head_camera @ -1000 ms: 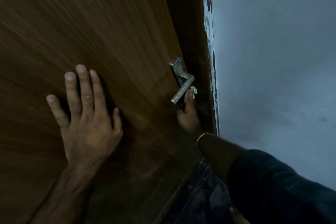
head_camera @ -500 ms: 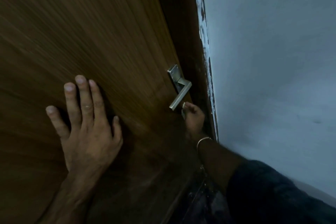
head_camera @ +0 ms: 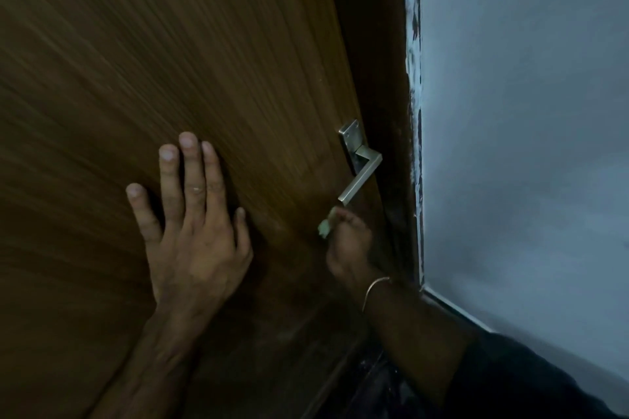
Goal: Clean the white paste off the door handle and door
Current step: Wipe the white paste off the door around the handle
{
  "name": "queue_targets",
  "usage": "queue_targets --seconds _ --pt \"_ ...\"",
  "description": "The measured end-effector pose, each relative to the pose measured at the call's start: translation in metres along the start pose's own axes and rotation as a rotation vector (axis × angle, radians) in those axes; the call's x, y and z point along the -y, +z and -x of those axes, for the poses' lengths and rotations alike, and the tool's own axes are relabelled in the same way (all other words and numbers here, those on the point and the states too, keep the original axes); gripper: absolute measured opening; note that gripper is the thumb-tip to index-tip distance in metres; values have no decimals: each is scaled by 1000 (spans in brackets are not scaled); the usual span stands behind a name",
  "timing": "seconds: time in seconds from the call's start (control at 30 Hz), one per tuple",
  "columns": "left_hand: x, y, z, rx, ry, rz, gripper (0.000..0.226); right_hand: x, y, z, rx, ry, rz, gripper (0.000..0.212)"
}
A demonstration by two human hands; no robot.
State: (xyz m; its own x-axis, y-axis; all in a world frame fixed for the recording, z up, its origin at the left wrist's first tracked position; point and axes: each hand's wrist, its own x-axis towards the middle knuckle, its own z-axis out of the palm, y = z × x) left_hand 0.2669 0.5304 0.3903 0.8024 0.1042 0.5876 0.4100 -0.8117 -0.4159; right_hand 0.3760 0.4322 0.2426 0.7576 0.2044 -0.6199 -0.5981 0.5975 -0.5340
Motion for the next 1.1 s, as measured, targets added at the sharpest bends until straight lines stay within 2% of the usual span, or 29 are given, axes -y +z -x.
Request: queue_targets --seconds 0.1,0.2,0.3,0.43,0.5,0.57,0.63,0.7,0.77,0.87,1.0,1.1 --pt "1 0 1 -12 -5 29 83 -22 19 54 210 -151 169 20" --pt "1 -2 0 -13 7 73 78 -12 47 79 310 -597 403 22" --pt "1 -5 -1 -21 -3 98 73 12 70 93 448 -1039 485 21" --pt "-2 -8 0 -18 -9 122 72 17 54 76 582 -1382 703 19" --pt "-2 -9 1 -14 -8 129 74 21 39 65 604 -1306 794 19" --pt "-3 -8 -1 -1 -19 125 74 32 38 59 492 -1156 772 16" --pt "-3 -8 -2 1 -28 120 75 49 47 53 310 -968 617 18" --pt "-3 -8 -2 1 -26 114 75 71 60 46 155 -696 334 20" --pt "-3 -10 -1 6 -24 101 75 88 67 37 58 -550 174 21" --pt "-2 -13 -1 23 -23 86 74 102 66 31 -8 -593 258 20" --pt "-2 -17 -1 51 -29 103 74 108 59 28 -33 -913 710 19" --pt "-2 -20 0 62 -32 111 73 117 52 25 9 -1085 866 18"
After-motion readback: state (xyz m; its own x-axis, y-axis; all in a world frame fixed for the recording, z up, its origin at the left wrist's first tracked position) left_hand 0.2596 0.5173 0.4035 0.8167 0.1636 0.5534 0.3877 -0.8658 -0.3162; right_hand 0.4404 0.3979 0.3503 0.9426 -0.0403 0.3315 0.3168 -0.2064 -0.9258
